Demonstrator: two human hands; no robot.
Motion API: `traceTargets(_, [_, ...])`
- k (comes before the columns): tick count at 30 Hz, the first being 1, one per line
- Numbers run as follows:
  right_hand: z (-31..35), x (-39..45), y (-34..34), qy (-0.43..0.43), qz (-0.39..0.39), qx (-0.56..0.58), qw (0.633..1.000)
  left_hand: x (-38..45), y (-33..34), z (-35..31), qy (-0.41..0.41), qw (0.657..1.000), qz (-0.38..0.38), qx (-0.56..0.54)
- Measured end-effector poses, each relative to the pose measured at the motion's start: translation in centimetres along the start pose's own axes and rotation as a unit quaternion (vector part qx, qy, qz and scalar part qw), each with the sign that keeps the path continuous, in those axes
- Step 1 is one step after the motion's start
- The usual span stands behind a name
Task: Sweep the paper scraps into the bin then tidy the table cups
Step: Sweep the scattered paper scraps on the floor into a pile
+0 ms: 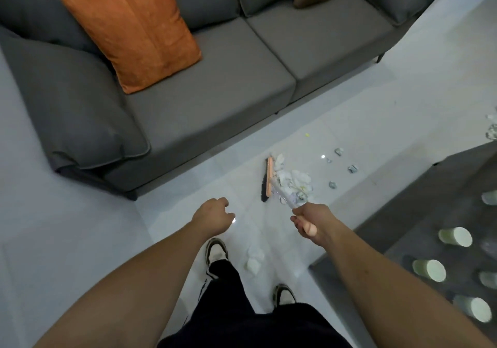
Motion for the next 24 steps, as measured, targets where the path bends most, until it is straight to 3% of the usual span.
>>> traceTargets(5, [-3.5, -0.8, -2.1, -0.026, 0.011, -0.006, 1.000, -2.9, 2.5, -0.8, -0.013, 0.999, -0.031, 0.002])
traceTargets(10, [-8.1, -1.6, -3.2, -0.039, 0.122, -0.035, 0.991, -8.1, 7.8, -0.7, -0.048, 0.996, -0.073, -0.024])
traceTargets(13, [-11.8, -1.6, -3.5, -0.005, 0.220, -0.017, 0.975, -12.6, 12.3, -0.3, -0.079, 0.993, -0.085, -0.035])
traceTargets(17, [-17.0, -1.0, -4.6, 0.042, 0.277, 0.013, 0.960, -18.5, 17.7, 0.3, -0.105, 0.990, -0.079, -0.044])
traceTargets(20, [-20.3, -0.3, -6.9, 0.052, 0.264, -0.004, 0.963, -22.2, 20.9, 1.1, -0.131, 0.988, -0.076, -0.040])
traceTargets(24, [-21.9, 0.1, -10.8, 0.005, 0.201, -0.056, 0.978, -24.3, 23.1, 1.4, -0.141, 0.986, -0.074, -0.047])
Point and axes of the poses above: each hand's wrist, its own x-axis towards the middle knuckle, its own y-axis out of the palm, z = x × y, the point moved 4 cm from there along x, towards the middle knuckle, and after that the axes turned 9 degrees about -x, right-handed, at the moved point
